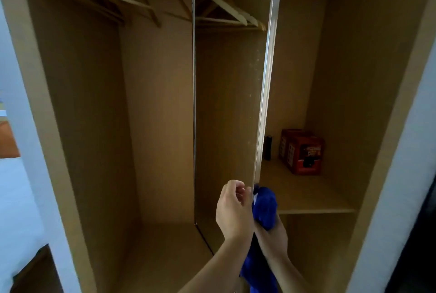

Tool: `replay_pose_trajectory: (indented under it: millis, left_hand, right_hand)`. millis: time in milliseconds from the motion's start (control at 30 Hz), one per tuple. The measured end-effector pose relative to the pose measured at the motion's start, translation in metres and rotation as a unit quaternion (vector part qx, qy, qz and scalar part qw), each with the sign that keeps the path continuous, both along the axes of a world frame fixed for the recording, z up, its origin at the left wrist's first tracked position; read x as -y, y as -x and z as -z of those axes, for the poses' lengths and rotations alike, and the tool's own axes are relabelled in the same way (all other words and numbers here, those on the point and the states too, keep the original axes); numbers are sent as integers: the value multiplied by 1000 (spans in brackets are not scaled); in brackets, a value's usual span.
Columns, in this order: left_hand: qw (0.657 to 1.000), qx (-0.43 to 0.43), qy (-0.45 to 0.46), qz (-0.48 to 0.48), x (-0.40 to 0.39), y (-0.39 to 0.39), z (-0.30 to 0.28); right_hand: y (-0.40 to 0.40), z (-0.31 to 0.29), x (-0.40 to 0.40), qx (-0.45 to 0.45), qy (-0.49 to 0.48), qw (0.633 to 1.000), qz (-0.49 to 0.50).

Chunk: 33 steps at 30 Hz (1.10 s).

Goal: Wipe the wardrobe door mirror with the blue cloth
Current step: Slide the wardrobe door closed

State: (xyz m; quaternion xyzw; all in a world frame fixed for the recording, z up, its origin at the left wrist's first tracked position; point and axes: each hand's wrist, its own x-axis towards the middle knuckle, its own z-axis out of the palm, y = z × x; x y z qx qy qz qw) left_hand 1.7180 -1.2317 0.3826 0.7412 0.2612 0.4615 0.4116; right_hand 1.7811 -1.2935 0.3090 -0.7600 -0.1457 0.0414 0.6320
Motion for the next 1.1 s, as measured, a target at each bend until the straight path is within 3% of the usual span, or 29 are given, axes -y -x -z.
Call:
replay_pose_trajectory:
  millis: [300, 800, 1100]
  left_hand:
    - [999, -16, -1, -36, -4, 3, 7]
    - [993, -39, -7, -113, -35, 21, 8]
    - [993, -62, 1, -96, -55, 16, 1]
  right_hand:
    - [8, 6, -9, 61, 24, 997, -47]
    - [20, 8, -39, 84, 77, 989, -92]
    - [2, -8, -51, 95, 173, 975, -103]
